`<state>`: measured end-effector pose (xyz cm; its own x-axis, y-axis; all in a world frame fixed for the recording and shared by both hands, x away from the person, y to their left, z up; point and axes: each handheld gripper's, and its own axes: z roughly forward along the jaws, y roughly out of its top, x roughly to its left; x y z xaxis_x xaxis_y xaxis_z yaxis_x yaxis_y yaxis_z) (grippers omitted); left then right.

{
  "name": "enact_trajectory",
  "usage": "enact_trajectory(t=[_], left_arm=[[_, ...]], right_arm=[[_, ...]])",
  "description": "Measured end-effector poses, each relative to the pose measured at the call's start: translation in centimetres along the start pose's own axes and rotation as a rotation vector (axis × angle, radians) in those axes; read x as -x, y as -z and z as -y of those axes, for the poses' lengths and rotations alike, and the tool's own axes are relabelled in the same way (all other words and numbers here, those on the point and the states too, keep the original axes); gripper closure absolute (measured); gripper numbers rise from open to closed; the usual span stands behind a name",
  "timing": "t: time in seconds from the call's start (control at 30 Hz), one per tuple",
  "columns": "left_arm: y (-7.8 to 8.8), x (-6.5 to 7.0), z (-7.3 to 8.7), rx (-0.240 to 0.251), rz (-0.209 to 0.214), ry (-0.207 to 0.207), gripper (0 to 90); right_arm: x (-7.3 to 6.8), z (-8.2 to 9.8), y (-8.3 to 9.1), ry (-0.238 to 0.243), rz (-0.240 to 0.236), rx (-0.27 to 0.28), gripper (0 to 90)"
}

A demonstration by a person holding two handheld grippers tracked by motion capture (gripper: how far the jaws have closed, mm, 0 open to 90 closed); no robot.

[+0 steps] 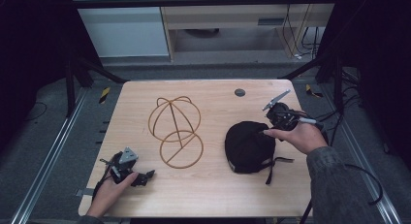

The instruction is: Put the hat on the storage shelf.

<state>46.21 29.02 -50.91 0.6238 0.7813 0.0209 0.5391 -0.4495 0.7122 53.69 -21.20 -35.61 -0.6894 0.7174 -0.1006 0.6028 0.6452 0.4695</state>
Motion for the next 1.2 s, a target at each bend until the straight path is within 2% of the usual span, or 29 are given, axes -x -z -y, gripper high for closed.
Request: enact_trajectory(t=[0.3, 0.4, 0.6, 0.7, 0.8, 0.9, 0.97, 1.03, 1.07, 1.13, 1.17, 1.2], left_arm=[[0.0, 0.0, 0.0, 0.0, 0.001, 0.001, 0.0], [0.0, 0.0, 0.0, 0.0, 0.001, 0.001, 0.0], [0.0, 0.0, 0.0, -0.001, 0.001, 0.0, 0.0], [0.0, 0.0, 0.0, -0.001, 0.001, 0.001, 0.0], [0.0, 0.0, 0.0, -0.001, 0.001, 0.001, 0.0], [0.0, 0.0, 0.0, -0.001, 0.001, 0.0, 0.0], [0.0, 0.0, 0.0, -0.001, 0.001, 0.0, 0.0], [0.0, 0.0, 0.0, -0.001, 0.001, 0.001, 0.0], [0.0, 0.0, 0.0, 0.0, 0.001, 0.001, 0.0], [0.0, 0.0, 0.0, -0.001, 0.001, 0.001, 0.0], [0.0, 0.0, 0.0, -0.001, 0.001, 0.0, 0.0], [0.0, 0.0, 0.0, -0.001, 0.001, 0.0, 0.0]], right_arm=[[0.2, -1.2, -0.8, 0.013, -0.031, -0.023, 43.4], [0.0, -1.5, -1.1, 0.016, -0.056, -0.014, 42.5], [-0.6, -2.4, -1.7, 0.025, -0.055, -0.022, 37.6], [-1.2, -2.9, -2.6, 0.056, -0.052, -0.06, 35.9], [-1.4, -3.0, -3.0, 0.061, -0.054, -0.068, 37.1], [-1.6, -3.2, -3.5, 0.079, -0.05, -0.093, 42.1], [-1.8, -3.3, -3.9, 0.085, -0.064, -0.11, 51.5], [-1.8, -3.4, -4.1, 0.099, -0.064, -0.113, 54.9], [-1.9, -3.4, -4.1, 0.098, -0.068, -0.12, 62.6], [-1.9, -3.4, -4.2, 0.095, -0.067, -0.127, 65.7], [-1.9, -3.4, -4.3, 0.099, -0.08, -0.13, 71.8], [-1.9, -3.4, -4.3, 0.099, -0.08, -0.13, 71.8]])
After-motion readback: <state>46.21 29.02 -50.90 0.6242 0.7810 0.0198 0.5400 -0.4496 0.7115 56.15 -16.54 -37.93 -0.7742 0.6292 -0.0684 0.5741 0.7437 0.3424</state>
